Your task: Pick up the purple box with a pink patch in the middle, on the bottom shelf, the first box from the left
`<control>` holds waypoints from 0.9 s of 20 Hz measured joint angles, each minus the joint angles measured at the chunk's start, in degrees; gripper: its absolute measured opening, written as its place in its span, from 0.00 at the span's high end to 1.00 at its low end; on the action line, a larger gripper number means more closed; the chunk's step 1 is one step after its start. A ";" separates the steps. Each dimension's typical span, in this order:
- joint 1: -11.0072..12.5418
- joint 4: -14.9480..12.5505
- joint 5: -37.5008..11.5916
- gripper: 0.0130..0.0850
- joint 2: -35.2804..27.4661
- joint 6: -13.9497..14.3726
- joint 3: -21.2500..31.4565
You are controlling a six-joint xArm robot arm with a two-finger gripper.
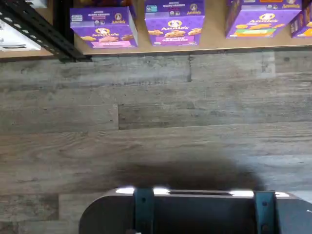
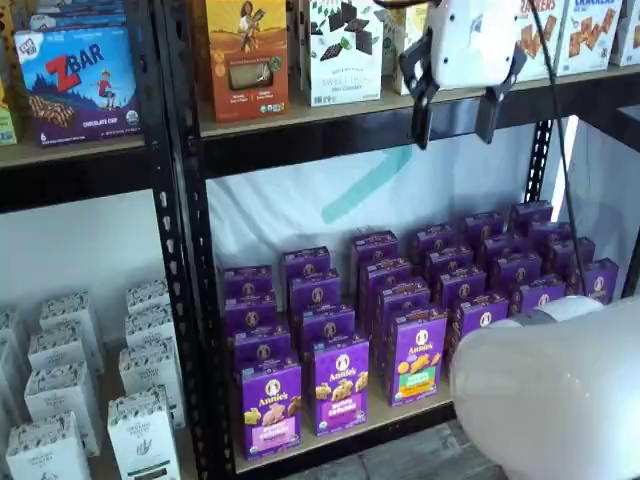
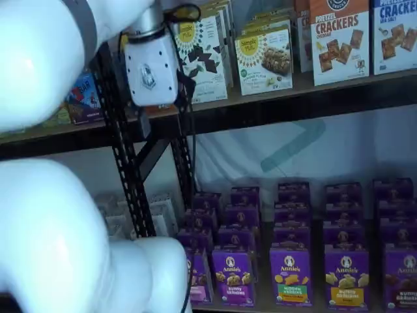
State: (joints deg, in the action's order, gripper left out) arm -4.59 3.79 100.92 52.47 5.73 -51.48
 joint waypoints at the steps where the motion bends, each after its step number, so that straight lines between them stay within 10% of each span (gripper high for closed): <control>1: -0.39 0.03 -0.81 0.00 0.17 0.35 0.93; 18: -2.90 0.12 -18.61 0.00 -1.04 1.91 17.04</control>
State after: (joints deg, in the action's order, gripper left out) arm -7.49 3.91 82.31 51.43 7.64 -34.45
